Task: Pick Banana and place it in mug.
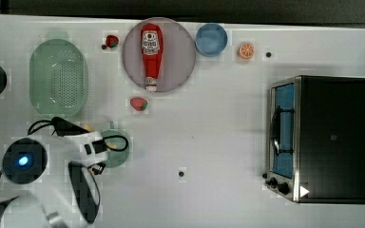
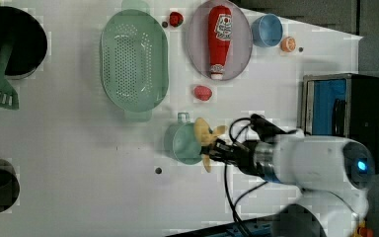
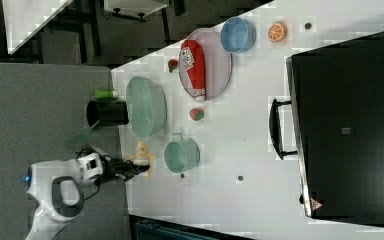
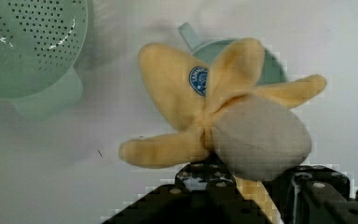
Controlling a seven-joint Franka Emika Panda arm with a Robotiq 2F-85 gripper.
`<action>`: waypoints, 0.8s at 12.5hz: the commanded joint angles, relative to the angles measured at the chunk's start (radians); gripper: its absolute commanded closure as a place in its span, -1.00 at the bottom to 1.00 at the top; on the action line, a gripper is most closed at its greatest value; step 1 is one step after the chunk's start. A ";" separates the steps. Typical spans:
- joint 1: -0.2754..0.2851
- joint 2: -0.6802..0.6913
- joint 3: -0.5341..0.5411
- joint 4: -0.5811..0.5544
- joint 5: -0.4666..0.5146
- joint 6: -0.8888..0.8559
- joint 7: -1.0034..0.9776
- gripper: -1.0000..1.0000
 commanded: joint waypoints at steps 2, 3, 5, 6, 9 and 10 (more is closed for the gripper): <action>-0.011 0.041 -0.028 -0.048 0.016 0.094 0.074 -0.05; -0.011 0.049 -0.033 -0.048 0.016 0.095 0.074 -0.27; -0.012 0.038 -0.035 -0.040 0.016 0.096 0.074 -0.72; -0.012 0.024 -0.037 -0.037 0.016 0.096 0.074 -1.00; -0.012 -0.039 -0.045 -0.012 0.019 0.091 0.074 -1.00; -0.013 -0.065 -0.050 0.000 0.019 0.091 0.074 -1.00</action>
